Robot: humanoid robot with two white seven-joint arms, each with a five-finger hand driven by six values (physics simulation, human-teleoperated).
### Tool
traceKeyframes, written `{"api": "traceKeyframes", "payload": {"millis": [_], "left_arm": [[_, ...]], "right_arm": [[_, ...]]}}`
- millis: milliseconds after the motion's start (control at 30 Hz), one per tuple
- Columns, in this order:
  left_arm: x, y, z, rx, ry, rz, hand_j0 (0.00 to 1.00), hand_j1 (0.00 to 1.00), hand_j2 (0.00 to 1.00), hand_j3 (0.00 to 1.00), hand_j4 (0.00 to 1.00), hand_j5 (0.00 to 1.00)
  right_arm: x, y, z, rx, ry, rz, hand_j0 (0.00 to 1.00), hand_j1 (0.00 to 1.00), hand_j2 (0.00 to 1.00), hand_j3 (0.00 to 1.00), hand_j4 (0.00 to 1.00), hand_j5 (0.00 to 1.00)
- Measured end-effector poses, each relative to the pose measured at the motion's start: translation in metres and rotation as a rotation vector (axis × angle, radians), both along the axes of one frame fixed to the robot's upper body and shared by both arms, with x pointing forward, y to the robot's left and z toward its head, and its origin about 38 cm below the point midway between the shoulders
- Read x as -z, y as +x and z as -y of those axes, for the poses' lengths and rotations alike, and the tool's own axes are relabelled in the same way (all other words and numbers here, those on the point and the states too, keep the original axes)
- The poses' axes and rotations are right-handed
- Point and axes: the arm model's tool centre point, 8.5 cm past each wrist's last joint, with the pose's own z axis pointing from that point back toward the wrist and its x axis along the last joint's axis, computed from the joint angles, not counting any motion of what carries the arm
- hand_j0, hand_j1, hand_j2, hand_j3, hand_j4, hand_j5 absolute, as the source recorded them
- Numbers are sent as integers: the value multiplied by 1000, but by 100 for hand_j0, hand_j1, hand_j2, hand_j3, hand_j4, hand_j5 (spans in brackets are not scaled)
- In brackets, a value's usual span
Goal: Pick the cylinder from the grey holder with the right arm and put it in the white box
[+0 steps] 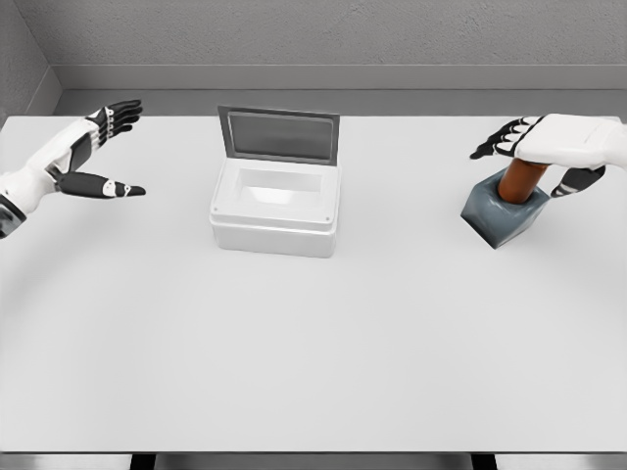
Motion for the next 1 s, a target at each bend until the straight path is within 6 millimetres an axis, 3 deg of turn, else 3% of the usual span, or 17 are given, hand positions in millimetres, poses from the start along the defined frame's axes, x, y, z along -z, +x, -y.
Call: {"api": "traceKeyframes", "payload": {"millis": [133, 367, 467, 533, 667, 1000], "left_arm": [[0, -1, 1, 8, -2, 6, 100, 100, 100, 100, 100, 100], [0, -1, 2, 12, -3, 9, 100, 100, 100, 100, 100, 100], [0, -1, 3, 14, -4, 9, 100, 100, 100, 100, 100, 100], [1, -1, 3, 14, -4, 9, 100, 100, 100, 100, 100, 100], [1, -1, 4, 15, -5, 8, 100, 100, 100, 100, 100, 100], [2, -1, 5, 16, -8, 7, 100, 100, 100, 100, 100, 100]], "right_arm": [[2, 2, 1, 7, -10, 1, 99, 99, 99, 99, 99, 99], [3, 3, 0, 6, -13, -1, 56, 56, 56, 56, 56, 56], [4, 3, -1, 5, -14, -3, 55, 55, 55, 55, 55, 55], [4, 3, -1, 7, -6, -3, 44, 44, 44, 44, 44, 44], [5, 3, -1, 8, -11, -4, 34, 34, 34, 34, 34, 34], [-7, 3, 7, 18, -30, 15, 31, 31, 31, 31, 31, 31]]}}
